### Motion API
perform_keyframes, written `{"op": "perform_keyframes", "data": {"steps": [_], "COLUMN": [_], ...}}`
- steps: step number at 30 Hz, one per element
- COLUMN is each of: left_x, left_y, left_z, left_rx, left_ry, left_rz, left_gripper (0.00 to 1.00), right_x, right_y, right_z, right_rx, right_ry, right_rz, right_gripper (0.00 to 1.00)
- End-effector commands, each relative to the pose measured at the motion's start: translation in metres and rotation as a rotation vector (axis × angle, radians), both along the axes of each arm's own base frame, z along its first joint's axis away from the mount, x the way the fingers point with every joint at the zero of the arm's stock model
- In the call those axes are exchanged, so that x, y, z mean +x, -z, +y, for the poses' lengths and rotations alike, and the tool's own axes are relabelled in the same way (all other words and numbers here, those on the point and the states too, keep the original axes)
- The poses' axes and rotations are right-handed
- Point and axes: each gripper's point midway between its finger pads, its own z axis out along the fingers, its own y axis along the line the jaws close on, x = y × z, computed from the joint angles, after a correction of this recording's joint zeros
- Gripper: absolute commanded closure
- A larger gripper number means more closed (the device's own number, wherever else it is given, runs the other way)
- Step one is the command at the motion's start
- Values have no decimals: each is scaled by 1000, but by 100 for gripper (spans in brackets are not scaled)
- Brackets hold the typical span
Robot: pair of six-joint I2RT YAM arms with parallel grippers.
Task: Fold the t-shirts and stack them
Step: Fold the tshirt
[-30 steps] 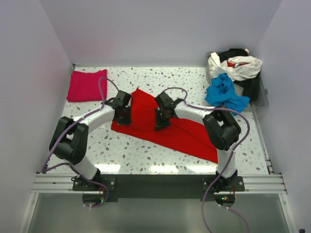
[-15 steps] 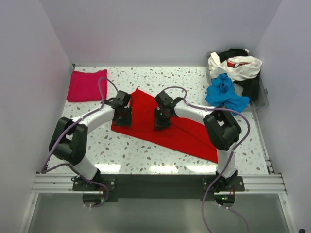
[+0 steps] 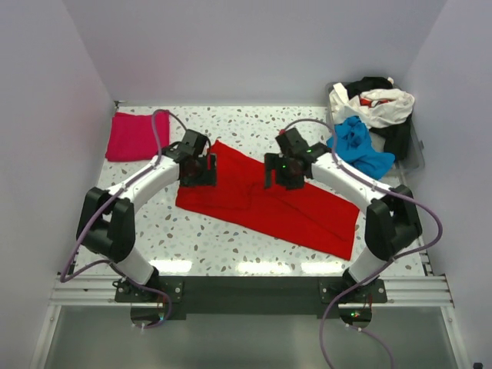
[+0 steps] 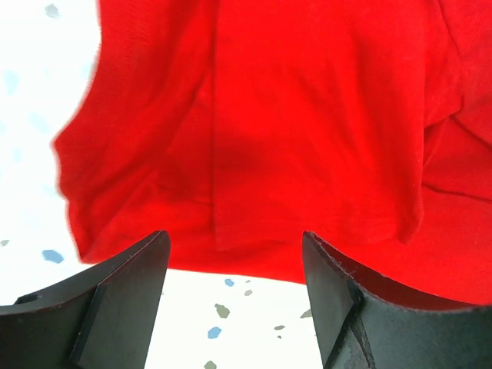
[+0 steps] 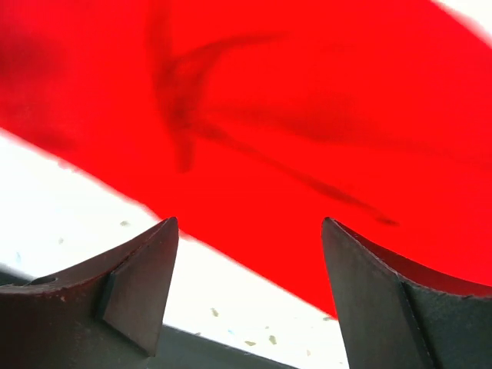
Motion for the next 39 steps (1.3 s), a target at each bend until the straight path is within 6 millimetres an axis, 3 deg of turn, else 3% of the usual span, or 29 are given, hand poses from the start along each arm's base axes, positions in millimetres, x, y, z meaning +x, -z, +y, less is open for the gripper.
{"op": "perform_keyframes", "data": {"steps": [1,6,9,15,19,21,23,24,25,27,28,30,32,33,34,36,37,39], "left_x": [3,6,10,24,45,53,73,75,91,99,116,125,149,152,170,178,196,204], "left_y": [15,44,57,83,87,92,87,97,91,105,99,110,101,112,101,113,102,107], "left_z": [-20,-35,-32,-8,0,2,1,3,4,9,13,18,21,23,24,28,29,33], "left_rx": [-78,-132,-119,-63,-30,-9,2,24,34,62,83,110,127,144,147,176,173,182], "left_ry": [21,44,40,27,33,52,60,72,68,73,60,63,57,67,61,65,53,45], "left_rz": [48,123,140,160,139,146,109,132,102,131,99,113,63,80,38,56,14,24], "left_gripper": [26,26,26,27,27,27,27,27,27,28,28,28,28,28,28,27,27,27], "right_x": [12,14,7,-17,-32,-42,-48,-54,-58,-67,-70,-78,-83,-89,-91,-98,-101,-100], "right_y": [18,40,59,95,111,115,119,121,121,120,119,113,108,104,102,95,93,84], "right_z": [-69,-110,-128,-139,-141,-137,-132,-131,-126,-122,-121,-116,-110,-104,-100,-88,-84,-75], "right_rx": [-79,-138,-180,-191,-199,-178,-156,-150,-120,-103,-100,-96,-82,-81,-80,-85,-88,-85], "right_ry": [123,157,188,217,221,218,216,215,210,209,207,194,193,172,163,135,125,121], "right_rz": [21,53,99,206,276,320,356,376,396,424,432,442,450,453,454,453,450,429], "right_gripper": [21,21,21,21,21,21,21,21,21,22,22,22,21,21,21,21,21,21]}}
